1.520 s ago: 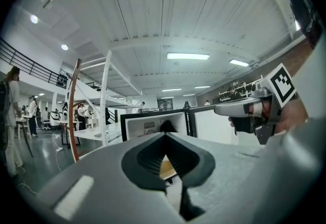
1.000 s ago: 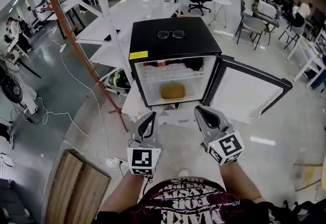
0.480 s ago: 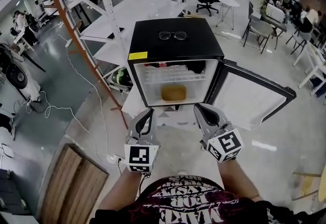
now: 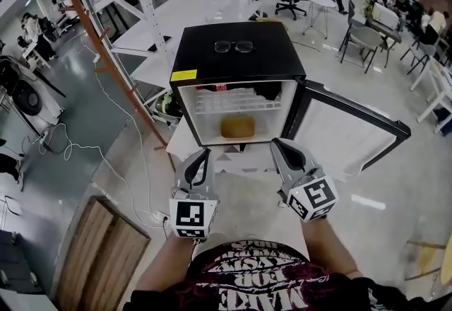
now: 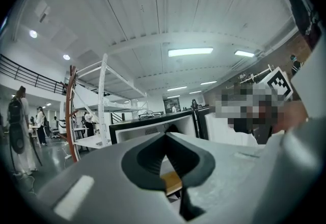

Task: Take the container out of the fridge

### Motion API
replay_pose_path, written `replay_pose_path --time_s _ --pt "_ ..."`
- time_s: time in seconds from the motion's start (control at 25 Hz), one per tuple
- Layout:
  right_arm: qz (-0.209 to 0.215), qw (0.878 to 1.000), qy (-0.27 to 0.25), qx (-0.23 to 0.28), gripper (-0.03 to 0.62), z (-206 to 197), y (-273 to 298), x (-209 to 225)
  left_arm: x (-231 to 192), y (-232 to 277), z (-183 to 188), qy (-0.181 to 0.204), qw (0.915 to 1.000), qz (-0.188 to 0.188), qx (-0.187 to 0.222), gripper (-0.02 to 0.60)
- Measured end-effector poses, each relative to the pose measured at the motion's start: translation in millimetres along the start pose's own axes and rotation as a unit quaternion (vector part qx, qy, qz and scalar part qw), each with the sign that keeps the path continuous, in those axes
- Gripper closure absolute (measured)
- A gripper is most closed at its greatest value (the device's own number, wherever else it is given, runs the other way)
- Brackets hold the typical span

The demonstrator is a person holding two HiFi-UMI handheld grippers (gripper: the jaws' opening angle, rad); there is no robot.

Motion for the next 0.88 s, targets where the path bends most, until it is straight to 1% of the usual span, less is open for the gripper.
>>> replay_pose_path --time_s 0.12,0.4,0.6,0.88 --pt "0.003 1.0 0.007 -0.002 0.569 -3.6 -2.0 1.8 3.6 -2.0 -2.8 -0.001 1.0 0.0 -0.009 0.581" --pt "0.008 1.0 0.015 -0.007 0.569 -10.8 1.9 1.0 2.7 -1.4 -3.8 -0.004 0.9999 0.001 -0.015 0.581" --pt "0.009 1.0 0.016 -0.012 0.569 -15.4 10.4 1.4 -6.3 3.5 -10.4 -0.012 0.9998 0.004 -0.017 0.581" --pt "-0.001 0.999 0.016 -0.028 0.569 -25.7 22.7 6.3 -18.1 17.2 -23.7 -0.023 0.9994 -0.002 -0.026 0.581"
Point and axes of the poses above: the fingertips, and each gripper's own axes: y forward along the fingers, x to its right, z out of its top, the point moved 3 cm from there along -y, backward along the fingers, and after that the axes turned 3 degrees about -x, right-handed, at the moved point
